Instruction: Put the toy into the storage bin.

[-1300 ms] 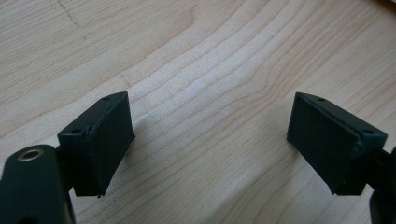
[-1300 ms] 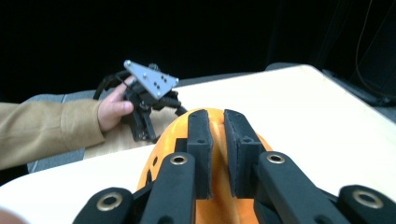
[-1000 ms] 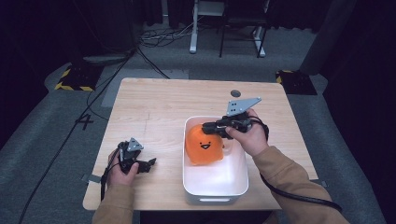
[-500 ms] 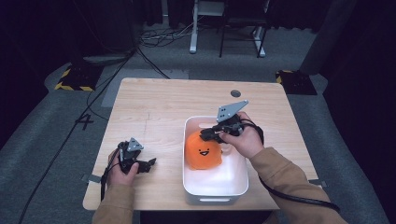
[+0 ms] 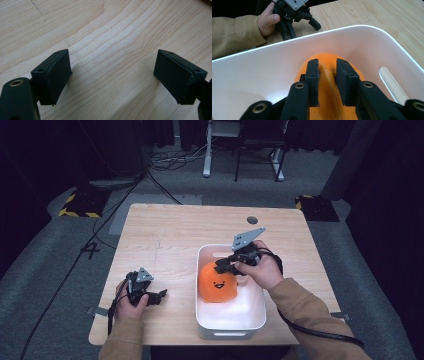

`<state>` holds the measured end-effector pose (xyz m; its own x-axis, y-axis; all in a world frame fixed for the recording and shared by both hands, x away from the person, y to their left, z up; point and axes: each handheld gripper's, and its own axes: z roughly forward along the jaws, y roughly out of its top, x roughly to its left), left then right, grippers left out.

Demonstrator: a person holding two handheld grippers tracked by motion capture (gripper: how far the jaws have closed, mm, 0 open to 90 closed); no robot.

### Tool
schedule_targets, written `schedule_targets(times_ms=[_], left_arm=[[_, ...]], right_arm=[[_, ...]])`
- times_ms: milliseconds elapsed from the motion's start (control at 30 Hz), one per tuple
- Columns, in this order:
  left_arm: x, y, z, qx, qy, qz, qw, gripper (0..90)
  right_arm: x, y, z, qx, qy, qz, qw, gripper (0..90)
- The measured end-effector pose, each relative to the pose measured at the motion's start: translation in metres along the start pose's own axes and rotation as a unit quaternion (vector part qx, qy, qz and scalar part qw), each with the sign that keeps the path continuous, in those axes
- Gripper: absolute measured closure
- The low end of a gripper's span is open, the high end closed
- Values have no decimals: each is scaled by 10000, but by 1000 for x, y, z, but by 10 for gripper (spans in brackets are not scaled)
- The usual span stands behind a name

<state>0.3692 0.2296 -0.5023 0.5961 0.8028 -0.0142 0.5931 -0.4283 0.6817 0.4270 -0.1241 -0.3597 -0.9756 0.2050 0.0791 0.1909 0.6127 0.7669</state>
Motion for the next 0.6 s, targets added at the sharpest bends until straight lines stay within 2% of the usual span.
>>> schedule_targets(times_ms=[200, 400, 600], left_arm=[[0, 0, 0, 4, -6, -6, 10000, 148], [-1, 0, 0, 1, -19, -48, 10000, 149], [-3, -2, -1, 7, 48, -78, 10000, 148]], right_arm=[[3, 0, -2, -83, -36, 22, 10000, 605], [2, -3, -11, -329, -133, 141, 9993, 494], [2, -2, -26, -523, -246, 87, 9983, 455]])
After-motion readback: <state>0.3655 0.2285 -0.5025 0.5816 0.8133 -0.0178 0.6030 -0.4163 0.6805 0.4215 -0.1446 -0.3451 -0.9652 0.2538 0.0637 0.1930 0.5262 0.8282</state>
